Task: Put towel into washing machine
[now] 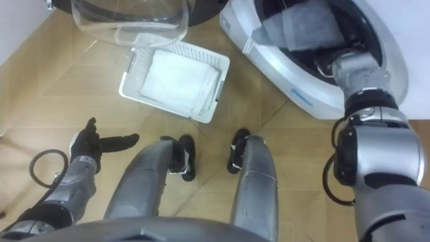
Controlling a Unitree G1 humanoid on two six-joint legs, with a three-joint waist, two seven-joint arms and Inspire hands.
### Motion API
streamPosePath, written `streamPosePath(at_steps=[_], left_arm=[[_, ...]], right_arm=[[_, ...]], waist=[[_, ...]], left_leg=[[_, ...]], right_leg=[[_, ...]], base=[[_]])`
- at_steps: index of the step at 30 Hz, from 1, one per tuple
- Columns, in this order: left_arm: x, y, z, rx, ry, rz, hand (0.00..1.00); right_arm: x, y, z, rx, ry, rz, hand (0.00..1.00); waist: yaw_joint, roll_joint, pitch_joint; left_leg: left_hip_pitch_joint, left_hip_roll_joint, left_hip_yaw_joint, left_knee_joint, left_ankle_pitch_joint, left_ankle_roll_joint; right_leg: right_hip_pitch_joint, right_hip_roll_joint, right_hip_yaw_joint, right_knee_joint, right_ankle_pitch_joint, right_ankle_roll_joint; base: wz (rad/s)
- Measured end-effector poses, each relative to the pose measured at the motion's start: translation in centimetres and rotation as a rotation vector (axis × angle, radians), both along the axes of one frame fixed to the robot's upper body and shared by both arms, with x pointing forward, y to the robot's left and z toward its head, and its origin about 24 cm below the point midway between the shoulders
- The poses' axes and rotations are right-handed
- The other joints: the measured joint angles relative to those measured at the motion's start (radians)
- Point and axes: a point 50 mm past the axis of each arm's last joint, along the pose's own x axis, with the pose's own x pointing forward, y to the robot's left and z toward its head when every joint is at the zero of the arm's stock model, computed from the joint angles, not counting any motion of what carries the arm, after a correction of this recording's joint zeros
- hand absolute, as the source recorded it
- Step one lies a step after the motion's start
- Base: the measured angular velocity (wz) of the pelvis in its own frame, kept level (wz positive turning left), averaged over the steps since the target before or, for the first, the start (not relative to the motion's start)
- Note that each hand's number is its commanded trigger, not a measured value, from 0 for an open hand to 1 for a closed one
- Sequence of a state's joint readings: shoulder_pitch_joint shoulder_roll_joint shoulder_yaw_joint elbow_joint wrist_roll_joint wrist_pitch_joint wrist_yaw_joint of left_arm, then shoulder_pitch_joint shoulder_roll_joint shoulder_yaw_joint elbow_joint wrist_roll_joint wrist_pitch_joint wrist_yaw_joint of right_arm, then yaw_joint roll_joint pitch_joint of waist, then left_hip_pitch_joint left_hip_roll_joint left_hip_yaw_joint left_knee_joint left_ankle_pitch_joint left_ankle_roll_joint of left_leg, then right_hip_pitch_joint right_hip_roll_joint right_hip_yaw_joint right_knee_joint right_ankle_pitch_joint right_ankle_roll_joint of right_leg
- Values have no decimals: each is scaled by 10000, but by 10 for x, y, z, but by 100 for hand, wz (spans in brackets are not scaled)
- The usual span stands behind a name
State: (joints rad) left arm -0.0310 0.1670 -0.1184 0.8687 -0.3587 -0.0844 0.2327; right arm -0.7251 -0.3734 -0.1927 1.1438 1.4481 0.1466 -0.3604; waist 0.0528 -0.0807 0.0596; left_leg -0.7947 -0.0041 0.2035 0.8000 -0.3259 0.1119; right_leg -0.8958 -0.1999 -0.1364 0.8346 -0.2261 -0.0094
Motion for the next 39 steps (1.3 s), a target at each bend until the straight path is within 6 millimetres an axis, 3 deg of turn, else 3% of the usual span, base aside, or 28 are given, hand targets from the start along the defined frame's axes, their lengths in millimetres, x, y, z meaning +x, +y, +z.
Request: streamPosePath(at_steps=[12, 16, 21, 24, 28, 32, 35, 39], left_arm=[[4, -10, 1, -37, -155, -75, 0], [0, -9, -3, 37, 72, 151, 0], [-7, -10, -10, -14, 607, 221, 0], [-13, -9, -13, -59, 841, 280, 0], [-23, -8, -21, -154, 1388, 175, 0], [-36, -2, -26, 7, 1805, 91, 0], [-53, 5, -30, -31, 2202, 236, 0], [-83, 12, -37, -21, 2938, 567, 0]], right_arm=[[-1, -11, 8, 1060, 578, -1669, 0], [-3, -12, 6, 1276, 594, -1884, 0], [-12, -14, -6, 1631, 808, -2265, 0], [-20, -15, -16, 1879, 980, -2575, 0], [-41, -21, -39, 1814, 1292, -3158, 0], [-64, -21, -64, 1937, 1195, -3567, 0], [-87, -22, -84, 1679, 1249, -3748, 0], [-151, -20, -128, 1032, 1979, -3694, 0]], waist=[[30, 334, -37], [90, 556, -57], [409, 680, -53], [476, 768, -89], [703, 898, -168], [702, 1022, -226], [718, 1083, -281], [588, 1079, -426]], left_leg=[[46, -100, -1, 6, 8, 96], [309, -95, 27, -81, 8, 98], [1151, -95, 210, -576, 44, 100], [1630, -112, 200, -1044, 152, 68], [2472, -84, 198, -1642, 207, 33], [3247, -65, 1, -2279, 263, -36], [3972, -35, -19, -2915, 302, -90], [5200, -26, -124, -3872, 409, -217]], right_leg=[[107, -98, 10, 87, -94, 160], [367, -107, -6, 10, -114, 184], [1053, -78, 57, -320, -110, 191], [1564, -42, -43, -742, -56, 228], [2461, 13, -258, -1347, 0, 290], [3449, 122, -619, -2149, 64, 371], [4208, 335, -625, -2856, 172, 483], [5553, 556, -877, -3954, 265, 570]], base=[[6], [1], [-8], [3], [1], [9], [-4], [2]])
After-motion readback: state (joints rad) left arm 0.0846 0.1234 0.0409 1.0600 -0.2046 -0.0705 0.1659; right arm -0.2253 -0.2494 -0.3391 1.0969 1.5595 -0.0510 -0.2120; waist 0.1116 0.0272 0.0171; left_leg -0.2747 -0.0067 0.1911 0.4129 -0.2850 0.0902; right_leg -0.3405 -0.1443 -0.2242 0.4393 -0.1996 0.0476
